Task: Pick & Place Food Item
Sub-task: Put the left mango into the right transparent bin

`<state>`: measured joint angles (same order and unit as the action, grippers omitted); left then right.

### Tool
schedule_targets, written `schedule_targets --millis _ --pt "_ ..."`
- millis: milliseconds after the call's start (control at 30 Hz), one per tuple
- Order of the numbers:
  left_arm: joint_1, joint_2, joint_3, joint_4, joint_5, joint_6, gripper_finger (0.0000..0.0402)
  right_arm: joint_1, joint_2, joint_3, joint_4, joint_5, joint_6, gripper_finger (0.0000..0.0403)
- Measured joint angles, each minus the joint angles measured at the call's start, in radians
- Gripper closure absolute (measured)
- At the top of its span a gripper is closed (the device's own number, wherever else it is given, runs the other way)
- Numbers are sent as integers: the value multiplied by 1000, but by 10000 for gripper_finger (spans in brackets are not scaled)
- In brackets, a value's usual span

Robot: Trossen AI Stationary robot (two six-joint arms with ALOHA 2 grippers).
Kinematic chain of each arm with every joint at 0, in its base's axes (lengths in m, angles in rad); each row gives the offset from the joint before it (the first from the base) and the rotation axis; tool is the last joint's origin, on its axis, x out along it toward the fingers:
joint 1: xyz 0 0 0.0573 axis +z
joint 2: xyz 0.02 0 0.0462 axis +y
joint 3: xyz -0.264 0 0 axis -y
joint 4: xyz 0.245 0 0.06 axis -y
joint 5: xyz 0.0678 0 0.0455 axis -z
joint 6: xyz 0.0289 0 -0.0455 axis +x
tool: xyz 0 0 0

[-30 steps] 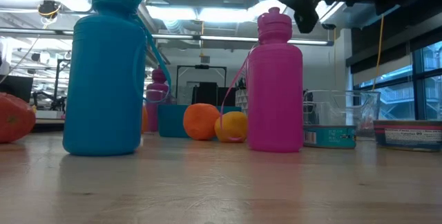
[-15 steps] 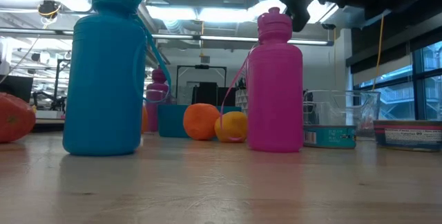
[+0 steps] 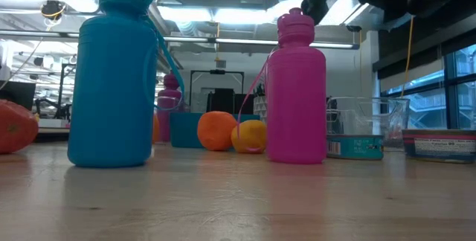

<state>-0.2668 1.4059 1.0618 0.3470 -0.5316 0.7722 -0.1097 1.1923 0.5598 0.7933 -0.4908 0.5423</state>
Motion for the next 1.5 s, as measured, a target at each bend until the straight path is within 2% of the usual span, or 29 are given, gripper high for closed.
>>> schedule_targets --millis 400,600,800,1367,1500 --pt "2 0 0 45 26 52 258 0 0 0 0 0 0 117" --pt "39 0 0 43 31 39 258 0 0 0 35 -21 19 117" --pt "60 0 0 42 84 17 258 0 2 0 37 -24 26 117" --pt "72 10 0 23 78 8 258 0 142 111 44 -76 36 117" --pt "72 10 1 8 69 1 258 0 145 116 40 -74 20 129"
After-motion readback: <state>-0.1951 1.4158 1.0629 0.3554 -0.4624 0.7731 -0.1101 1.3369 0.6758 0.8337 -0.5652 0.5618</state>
